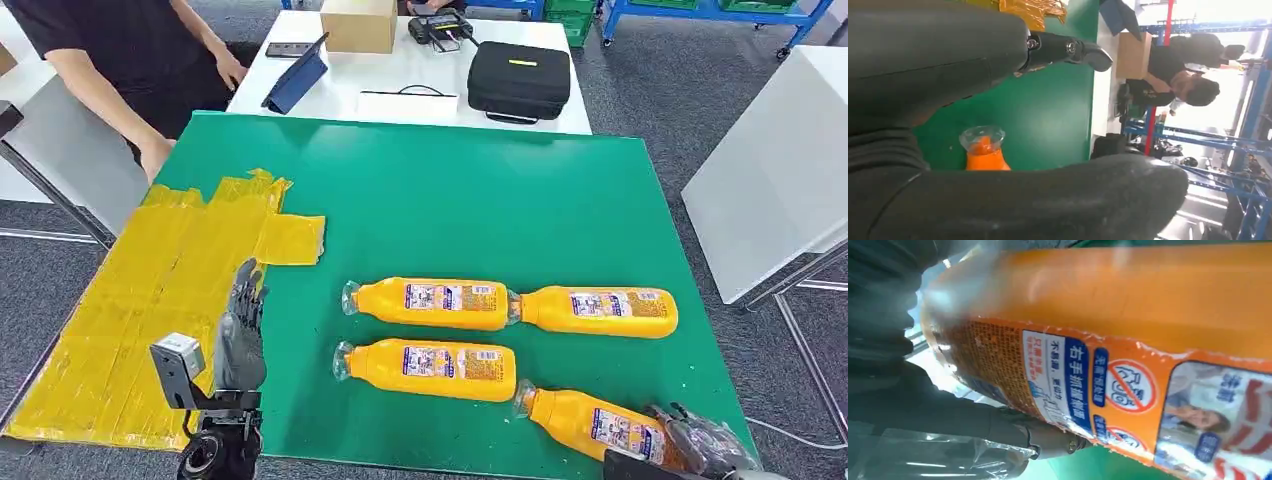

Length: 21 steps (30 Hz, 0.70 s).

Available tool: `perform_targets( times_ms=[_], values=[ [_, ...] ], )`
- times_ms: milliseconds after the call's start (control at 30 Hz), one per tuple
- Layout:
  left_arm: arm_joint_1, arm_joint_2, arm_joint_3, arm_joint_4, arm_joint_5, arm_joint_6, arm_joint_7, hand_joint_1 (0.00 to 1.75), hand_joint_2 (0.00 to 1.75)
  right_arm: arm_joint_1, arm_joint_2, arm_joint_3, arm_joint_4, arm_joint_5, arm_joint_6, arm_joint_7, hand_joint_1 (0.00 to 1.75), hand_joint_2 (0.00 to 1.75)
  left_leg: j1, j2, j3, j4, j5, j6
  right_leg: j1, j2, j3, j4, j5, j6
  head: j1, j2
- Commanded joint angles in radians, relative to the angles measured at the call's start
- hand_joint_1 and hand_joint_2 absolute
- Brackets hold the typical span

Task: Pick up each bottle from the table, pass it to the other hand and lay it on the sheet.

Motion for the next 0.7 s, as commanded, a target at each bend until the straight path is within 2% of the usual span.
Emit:
perform_targets(
  times_ms=[33,200,267,333,433,467,500,533,667,700],
  values=[
    [-0.027,-0.008,0.018,0.056,0.007,0.005,0.0,0.0,0.0,-0.128,0.152,0.203,0.218,0.091,0.058,0.022,1.71,1.75,0.003,0.001,0.005,-0.003,0.0,-0.004,0.004,-0.004,0.006,-0.005,0.001,-0.004,0.0,0.0],
    [-0.033,-0.017,0.013,0.066,0.011,0.011,0.001,0.0,0.0,-0.182,0.243,0.277,0.351,0.133,0.049,0.031,1.75,1.75,0.005,0.004,0.008,-0.004,0.0,-0.005,0.006,-0.003,0.008,-0.006,0.002,-0.005,0.0,0.0],
    [-0.036,-0.017,0.015,0.068,0.013,0.016,0.0,0.0,0.0,-0.191,0.263,0.291,0.377,0.136,0.042,0.031,1.75,1.75,0.01,0.014,0.015,-0.003,-0.008,-0.01,0.011,0.011,0.007,-0.01,-0.001,-0.007,0.0,0.0],
    [-0.036,-0.017,0.015,0.068,0.013,0.016,0.0,0.0,0.0,-0.191,0.263,0.291,0.377,0.136,0.042,0.031,1.75,1.75,0.015,0.025,0.024,-0.004,-0.016,-0.005,0.016,0.013,0.015,-0.016,-0.001,-0.009,0.001,0.0],
    [-0.035,-0.017,0.017,0.067,0.013,0.016,0.0,0.0,0.0,-0.192,0.262,0.293,0.379,0.134,0.045,0.03,1.75,1.75,0.019,0.038,0.027,-0.005,-0.016,-0.008,0.02,0.009,0.015,-0.019,-0.007,-0.012,0.001,0.0],
    [-0.029,-0.017,0.018,0.066,0.013,0.016,0.0,0.0,0.0,-0.192,0.273,0.298,0.398,0.132,0.045,0.03,1.75,1.75,0.02,0.043,0.029,-0.005,-0.016,-0.008,0.021,0.008,0.016,-0.019,-0.009,-0.01,0.001,0.0],
    [-0.025,-0.019,0.019,0.068,0.013,0.017,0.001,0.0,0.0,-0.193,0.282,0.3,0.414,0.13,0.041,0.032,1.75,1.75,0.021,0.044,0.027,-0.006,-0.014,-0.008,0.021,0.005,0.015,-0.022,-0.008,-0.01,0.001,0.0],
    [-0.023,-0.022,0.021,0.074,0.014,0.018,0.0,0.0,0.0,-0.195,0.291,0.301,0.436,0.124,0.037,0.031,1.75,1.75,0.023,0.05,0.033,-0.004,-0.018,-0.008,0.023,0.009,0.019,-0.02,-0.011,-0.009,0.001,0.0],
    [-0.021,-0.03,0.017,0.092,0.015,0.014,-0.014,0.0,0.0,-0.199,0.291,0.297,0.471,0.11,0.014,0.033,1.75,1.75,0.022,0.044,0.028,-0.009,-0.012,-0.011,0.023,-0.003,0.015,-0.024,-0.007,-0.011,0.001,0.0],
    [-0.022,-0.031,0.016,0.094,0.015,0.013,-0.015,0.0,0.0,-0.2,0.289,0.296,0.472,0.109,0.013,0.031,1.75,1.75,0.024,0.047,0.032,-0.008,-0.015,-0.011,0.023,-0.001,0.019,-0.025,-0.008,-0.011,0.002,0.0]
  ],
)
